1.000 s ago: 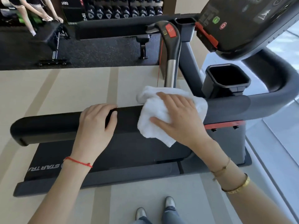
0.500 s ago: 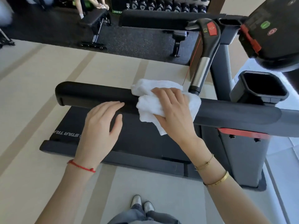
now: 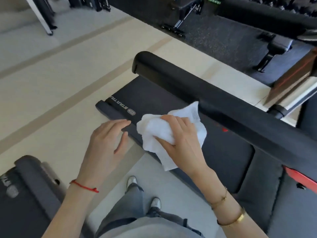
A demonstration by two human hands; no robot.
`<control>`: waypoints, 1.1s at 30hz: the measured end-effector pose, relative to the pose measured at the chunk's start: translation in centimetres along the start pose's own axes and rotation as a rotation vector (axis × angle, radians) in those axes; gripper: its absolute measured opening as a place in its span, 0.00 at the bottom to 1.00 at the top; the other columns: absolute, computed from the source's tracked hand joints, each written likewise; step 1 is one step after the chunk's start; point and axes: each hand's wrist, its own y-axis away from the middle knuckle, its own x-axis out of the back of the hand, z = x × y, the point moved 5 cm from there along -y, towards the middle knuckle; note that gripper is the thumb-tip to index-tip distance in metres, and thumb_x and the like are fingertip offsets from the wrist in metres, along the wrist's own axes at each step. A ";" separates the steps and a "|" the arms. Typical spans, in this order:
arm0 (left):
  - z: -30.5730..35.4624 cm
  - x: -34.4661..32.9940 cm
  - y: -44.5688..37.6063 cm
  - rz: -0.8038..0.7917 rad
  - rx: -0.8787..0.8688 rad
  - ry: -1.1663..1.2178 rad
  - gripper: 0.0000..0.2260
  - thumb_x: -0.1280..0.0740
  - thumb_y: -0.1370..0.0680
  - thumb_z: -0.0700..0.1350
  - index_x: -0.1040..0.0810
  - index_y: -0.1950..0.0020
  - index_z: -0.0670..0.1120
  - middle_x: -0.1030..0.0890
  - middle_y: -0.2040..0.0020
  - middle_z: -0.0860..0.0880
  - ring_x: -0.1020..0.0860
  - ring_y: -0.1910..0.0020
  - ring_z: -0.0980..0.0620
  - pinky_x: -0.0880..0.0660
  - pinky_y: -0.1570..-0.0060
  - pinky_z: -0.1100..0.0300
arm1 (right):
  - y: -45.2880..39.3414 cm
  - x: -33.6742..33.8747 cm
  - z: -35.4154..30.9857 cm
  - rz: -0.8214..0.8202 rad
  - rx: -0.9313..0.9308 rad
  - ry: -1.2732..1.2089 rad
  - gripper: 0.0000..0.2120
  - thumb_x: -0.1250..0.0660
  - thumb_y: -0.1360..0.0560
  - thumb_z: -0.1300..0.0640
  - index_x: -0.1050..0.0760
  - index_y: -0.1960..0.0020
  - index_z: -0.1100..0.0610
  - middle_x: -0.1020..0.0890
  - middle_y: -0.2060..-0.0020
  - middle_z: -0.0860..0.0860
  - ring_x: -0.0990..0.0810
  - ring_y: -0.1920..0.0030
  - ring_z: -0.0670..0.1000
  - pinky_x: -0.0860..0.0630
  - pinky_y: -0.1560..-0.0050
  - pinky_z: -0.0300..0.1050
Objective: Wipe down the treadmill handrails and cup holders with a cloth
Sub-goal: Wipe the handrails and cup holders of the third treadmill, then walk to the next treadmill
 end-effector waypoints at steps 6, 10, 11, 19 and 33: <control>-5.0 2.5 2.3 0.061 0.193 -0.044 0.15 0.39 0.21 0.43 0.21 0.37 0.44 0.20 0.40 0.49 0.22 0.41 0.47 0.27 0.39 0.48 | -3.3 -6.2 -2.6 -0.163 0.028 -0.126 0.15 0.32 0.24 0.47 0.27 0.39 0.50 0.21 0.51 0.45 0.28 0.53 0.51 0.32 0.49 0.48; -9.5 4.5 2.5 0.119 0.293 -0.050 0.15 0.39 0.21 0.43 0.21 0.37 0.44 0.20 0.40 0.49 0.23 0.41 0.49 0.29 0.38 0.55 | -7.0 -10.7 -5.2 -0.233 0.069 -0.172 0.15 0.33 0.24 0.47 0.27 0.39 0.49 0.21 0.50 0.45 0.28 0.52 0.51 0.32 0.49 0.48; -11.1 5.2 2.4 0.129 0.322 -0.049 0.15 0.39 0.21 0.43 0.21 0.37 0.44 0.20 0.40 0.49 0.23 0.41 0.49 0.29 0.38 0.55 | -8.2 -12.2 -6.1 -0.259 0.078 -0.181 0.16 0.33 0.24 0.46 0.28 0.39 0.49 0.21 0.50 0.44 0.28 0.52 0.51 0.32 0.49 0.47; -24.5 13.5 -1.0 0.188 0.464 -0.078 0.14 0.35 0.20 0.39 0.22 0.35 0.45 0.20 0.39 0.51 0.24 0.40 0.52 0.31 0.37 0.58 | -18.9 -22.3 -15.2 -0.330 0.079 -0.268 0.18 0.35 0.25 0.42 0.29 0.38 0.47 0.24 0.52 0.39 0.30 0.51 0.47 0.33 0.50 0.43; -44.4 22.8 -12.2 0.172 0.514 -0.107 0.13 0.36 0.20 0.40 0.21 0.36 0.44 0.19 0.42 0.50 0.22 0.46 0.51 0.33 0.41 0.65 | -37.5 -33.8 -23.3 -0.282 -0.007 -0.273 0.20 0.35 0.25 0.41 0.30 0.37 0.47 0.22 0.53 0.43 0.29 0.54 0.43 0.33 0.55 0.41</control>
